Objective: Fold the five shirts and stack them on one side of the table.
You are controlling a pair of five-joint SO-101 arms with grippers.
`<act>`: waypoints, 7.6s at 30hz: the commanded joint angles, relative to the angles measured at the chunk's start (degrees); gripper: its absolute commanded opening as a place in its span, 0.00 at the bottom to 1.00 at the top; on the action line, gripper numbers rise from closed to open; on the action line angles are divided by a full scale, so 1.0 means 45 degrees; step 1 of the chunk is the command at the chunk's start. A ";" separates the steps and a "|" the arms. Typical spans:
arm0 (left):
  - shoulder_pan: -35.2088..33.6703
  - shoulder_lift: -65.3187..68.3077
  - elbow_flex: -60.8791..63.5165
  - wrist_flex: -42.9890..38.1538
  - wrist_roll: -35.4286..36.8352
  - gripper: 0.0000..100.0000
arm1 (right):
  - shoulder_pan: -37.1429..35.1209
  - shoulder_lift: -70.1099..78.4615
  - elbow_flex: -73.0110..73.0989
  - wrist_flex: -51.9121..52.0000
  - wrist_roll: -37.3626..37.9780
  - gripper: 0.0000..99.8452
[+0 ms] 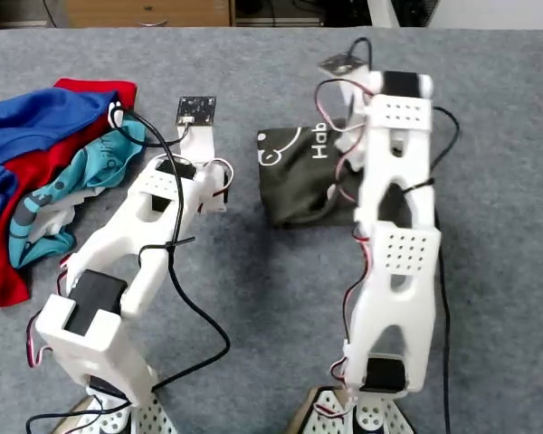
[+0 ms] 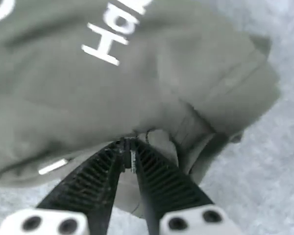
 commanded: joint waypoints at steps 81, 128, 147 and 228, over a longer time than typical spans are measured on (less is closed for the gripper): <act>0.1524 1.1536 -2.6178 1.1663 -0.0430 0.02 | 0.3096 -0.4034 0.0694 -0.0332 -0.0430 0.00; 0.3516 -0.1397 -0.0117 -0.1661 0.1680 0.02 | 0.0459 0.1592 -0.4737 -0.2852 -0.1504 0.00; 0.3966 0.1827 -0.1934 -0.0430 -0.0606 0.02 | 0.0967 0.4698 -0.4972 -0.6486 -0.1446 0.00; -0.4122 -0.7746 -0.4513 0.9241 -0.2462 0.02 | 0.3077 -1.4232 1.4584 -0.1270 -0.1680 0.00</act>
